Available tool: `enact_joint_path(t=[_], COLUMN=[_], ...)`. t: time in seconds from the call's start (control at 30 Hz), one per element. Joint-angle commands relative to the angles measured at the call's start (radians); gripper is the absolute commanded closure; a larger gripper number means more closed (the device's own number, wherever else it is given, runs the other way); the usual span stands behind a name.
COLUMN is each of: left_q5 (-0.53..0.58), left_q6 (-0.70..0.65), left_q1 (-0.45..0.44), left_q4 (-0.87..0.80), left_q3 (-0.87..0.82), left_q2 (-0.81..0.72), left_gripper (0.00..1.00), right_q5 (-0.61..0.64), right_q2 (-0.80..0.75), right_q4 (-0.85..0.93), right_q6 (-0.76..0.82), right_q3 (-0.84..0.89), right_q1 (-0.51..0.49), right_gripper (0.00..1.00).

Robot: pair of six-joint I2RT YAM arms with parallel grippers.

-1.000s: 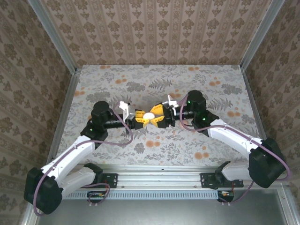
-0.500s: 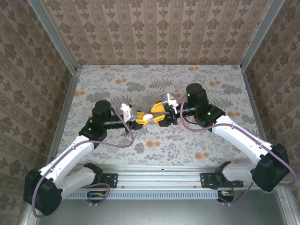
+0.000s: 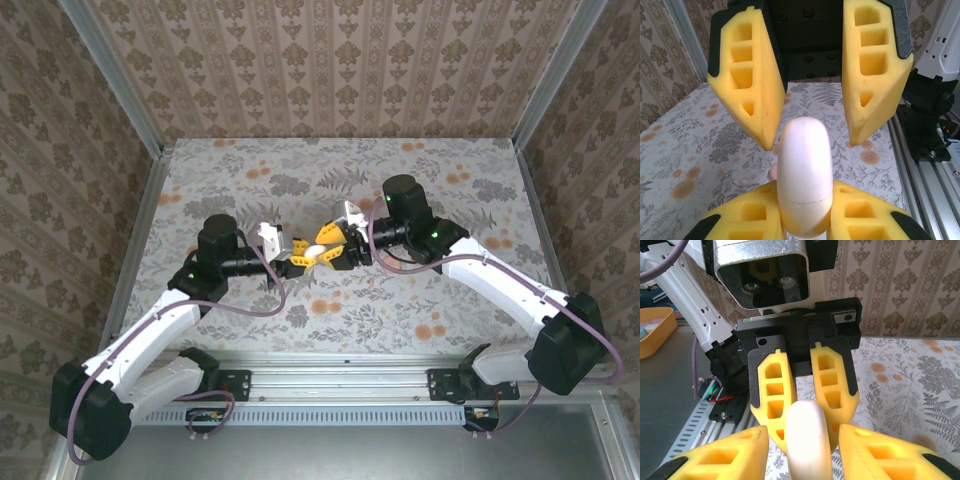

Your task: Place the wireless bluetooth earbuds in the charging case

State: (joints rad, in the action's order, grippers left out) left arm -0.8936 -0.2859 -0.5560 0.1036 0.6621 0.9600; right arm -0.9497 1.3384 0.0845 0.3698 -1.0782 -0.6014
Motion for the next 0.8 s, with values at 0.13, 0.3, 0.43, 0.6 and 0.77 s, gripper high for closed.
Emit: enact_joint_path(t=[0.13,0.3,0.43,0.6,0.77], left_q5=[-0.012,-0.011,-0.019,-0.025,-0.024], left_q6=[-0.021,-0.014,0.027,0.054,0.054], left_q1=[-0.012,-0.013,-0.013,-0.014,-0.014], left_q4=[0.007,0.012,0.046,0.068,0.067], left_q3=[0.031,0.027,0.02,0.011,0.002], left_q2=[-0.018,-0.02,-0.02,-0.021,-0.028], left_gripper=[0.87,0.8,0.58,0.6,0.65], right_q5=[-0.023,-0.025,-0.039,-0.044,-0.053], right_q2=[0.016,0.013,0.004,-0.005,-0.011], right_q4=[0.036,0.051,0.027,-0.018,-0.074], right_q6=[0.03,0.049,0.049,0.031,0.001], right_q3=[-0.04,-0.044,-0.032,-0.011,0.012], right_q1=[-0.006,-0.006,-0.005,-0.002,0.0], right_gripper=[0.69,0.8,0.8,0.8,0.8])
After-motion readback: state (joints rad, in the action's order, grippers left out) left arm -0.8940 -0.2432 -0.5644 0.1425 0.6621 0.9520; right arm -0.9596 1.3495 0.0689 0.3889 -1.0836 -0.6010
